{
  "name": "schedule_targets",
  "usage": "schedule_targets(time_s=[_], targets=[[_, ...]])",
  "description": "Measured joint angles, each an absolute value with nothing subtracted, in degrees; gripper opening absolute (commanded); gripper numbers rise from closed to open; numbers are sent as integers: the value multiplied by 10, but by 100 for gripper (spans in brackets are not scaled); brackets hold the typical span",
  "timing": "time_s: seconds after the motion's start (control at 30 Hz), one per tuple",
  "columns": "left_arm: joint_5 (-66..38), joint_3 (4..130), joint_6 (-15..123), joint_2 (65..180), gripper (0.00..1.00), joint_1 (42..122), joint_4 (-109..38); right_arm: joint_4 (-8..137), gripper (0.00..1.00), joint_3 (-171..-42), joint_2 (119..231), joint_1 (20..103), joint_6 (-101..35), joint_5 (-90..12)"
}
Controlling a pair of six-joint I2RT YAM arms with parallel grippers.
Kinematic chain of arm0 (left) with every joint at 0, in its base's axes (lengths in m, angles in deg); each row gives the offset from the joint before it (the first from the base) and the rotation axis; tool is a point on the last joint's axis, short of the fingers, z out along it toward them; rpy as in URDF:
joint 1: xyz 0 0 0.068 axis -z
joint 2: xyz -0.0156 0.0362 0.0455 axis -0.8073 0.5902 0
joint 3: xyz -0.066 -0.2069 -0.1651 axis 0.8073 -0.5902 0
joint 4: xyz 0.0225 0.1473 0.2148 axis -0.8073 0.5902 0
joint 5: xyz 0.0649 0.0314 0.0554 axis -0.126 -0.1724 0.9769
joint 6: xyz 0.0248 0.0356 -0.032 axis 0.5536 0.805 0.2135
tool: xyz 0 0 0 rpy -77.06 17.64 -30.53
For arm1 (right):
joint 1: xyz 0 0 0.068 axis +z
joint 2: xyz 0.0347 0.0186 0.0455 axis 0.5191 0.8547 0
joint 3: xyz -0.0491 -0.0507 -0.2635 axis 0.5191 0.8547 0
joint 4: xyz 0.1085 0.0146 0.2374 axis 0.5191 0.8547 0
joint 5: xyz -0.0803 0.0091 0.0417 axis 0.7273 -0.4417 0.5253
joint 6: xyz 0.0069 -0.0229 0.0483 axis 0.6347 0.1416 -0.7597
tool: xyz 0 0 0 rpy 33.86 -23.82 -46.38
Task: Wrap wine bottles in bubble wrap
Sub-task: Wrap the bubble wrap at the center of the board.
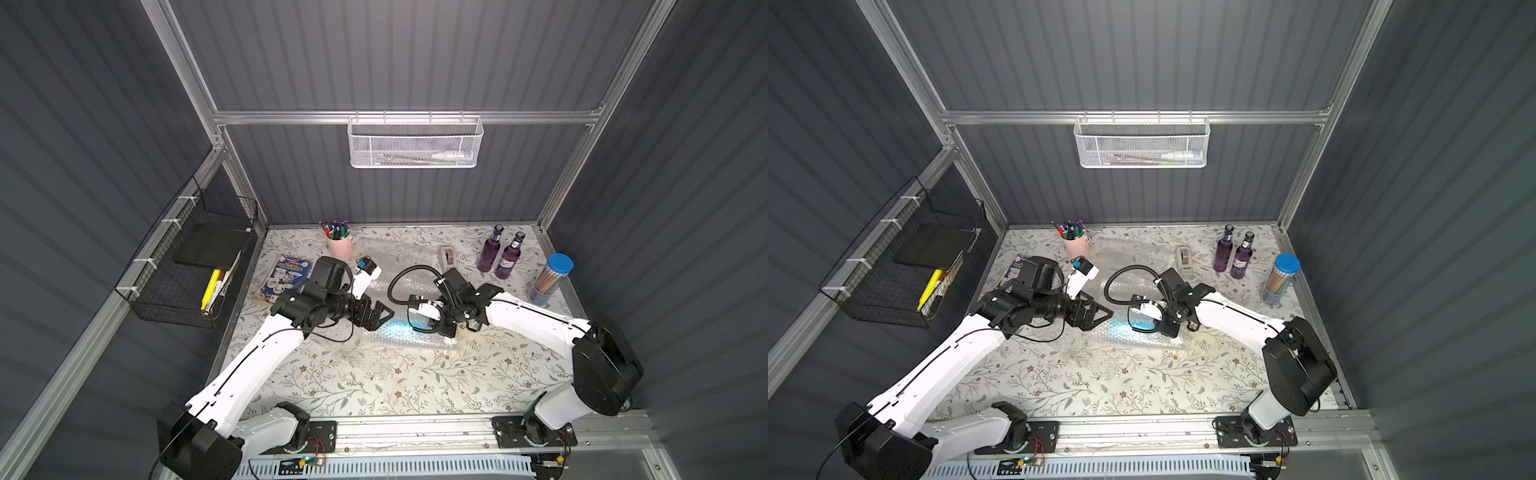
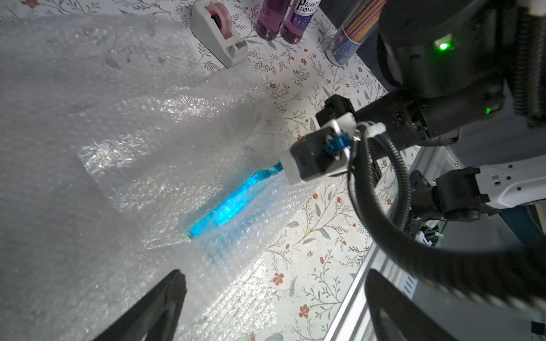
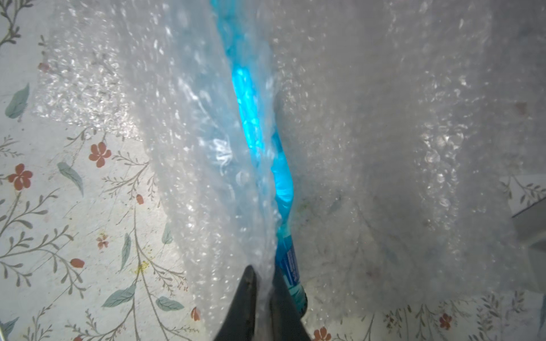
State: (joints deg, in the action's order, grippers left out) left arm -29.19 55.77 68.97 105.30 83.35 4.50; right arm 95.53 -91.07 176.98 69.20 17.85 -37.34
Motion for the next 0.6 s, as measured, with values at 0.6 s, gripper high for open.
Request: schedule_targets(time_s=[0.6], targets=[[-385,557,704,1295,70,833,-32,917,29,-930,1824,661,186,-375]])
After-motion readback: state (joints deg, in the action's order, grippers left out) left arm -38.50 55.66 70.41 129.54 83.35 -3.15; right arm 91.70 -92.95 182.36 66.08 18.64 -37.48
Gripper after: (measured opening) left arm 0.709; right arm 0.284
